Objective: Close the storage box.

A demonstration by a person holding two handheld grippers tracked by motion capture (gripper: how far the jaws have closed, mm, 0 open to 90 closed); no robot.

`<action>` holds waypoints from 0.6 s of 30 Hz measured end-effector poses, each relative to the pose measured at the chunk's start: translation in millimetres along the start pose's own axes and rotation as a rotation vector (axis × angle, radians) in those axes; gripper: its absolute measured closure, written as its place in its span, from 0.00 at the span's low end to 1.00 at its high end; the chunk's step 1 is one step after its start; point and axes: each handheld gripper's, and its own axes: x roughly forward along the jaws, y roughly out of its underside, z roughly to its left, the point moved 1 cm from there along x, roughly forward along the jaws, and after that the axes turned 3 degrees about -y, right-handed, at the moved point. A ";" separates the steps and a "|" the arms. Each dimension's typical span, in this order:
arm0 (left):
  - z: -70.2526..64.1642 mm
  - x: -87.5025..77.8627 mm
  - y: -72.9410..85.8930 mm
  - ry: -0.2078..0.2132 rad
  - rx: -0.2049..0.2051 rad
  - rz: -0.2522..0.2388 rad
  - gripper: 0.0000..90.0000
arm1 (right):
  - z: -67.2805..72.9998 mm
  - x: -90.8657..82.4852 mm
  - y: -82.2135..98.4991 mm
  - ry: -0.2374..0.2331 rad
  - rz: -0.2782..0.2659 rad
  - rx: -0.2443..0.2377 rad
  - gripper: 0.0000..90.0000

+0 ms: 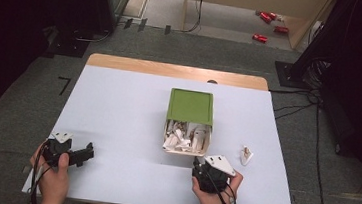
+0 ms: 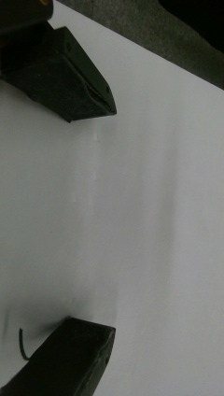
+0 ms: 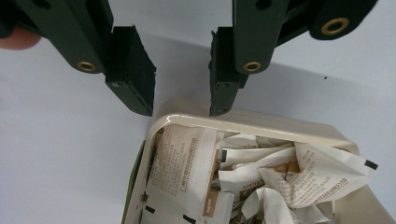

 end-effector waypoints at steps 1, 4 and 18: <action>0.0 0.0 0.0 0.000 0.000 0.000 0.00 | -0.2 0.8 -0.3 0.001 -0.003 0.003 0.69; 0.0 0.0 0.0 0.000 0.000 0.000 0.00 | -0.6 1.0 -2.9 -0.002 -0.023 0.001 0.68; 0.0 0.0 0.0 0.000 0.000 0.000 0.00 | -1.4 1.3 -1.1 -0.017 -0.007 -0.012 0.69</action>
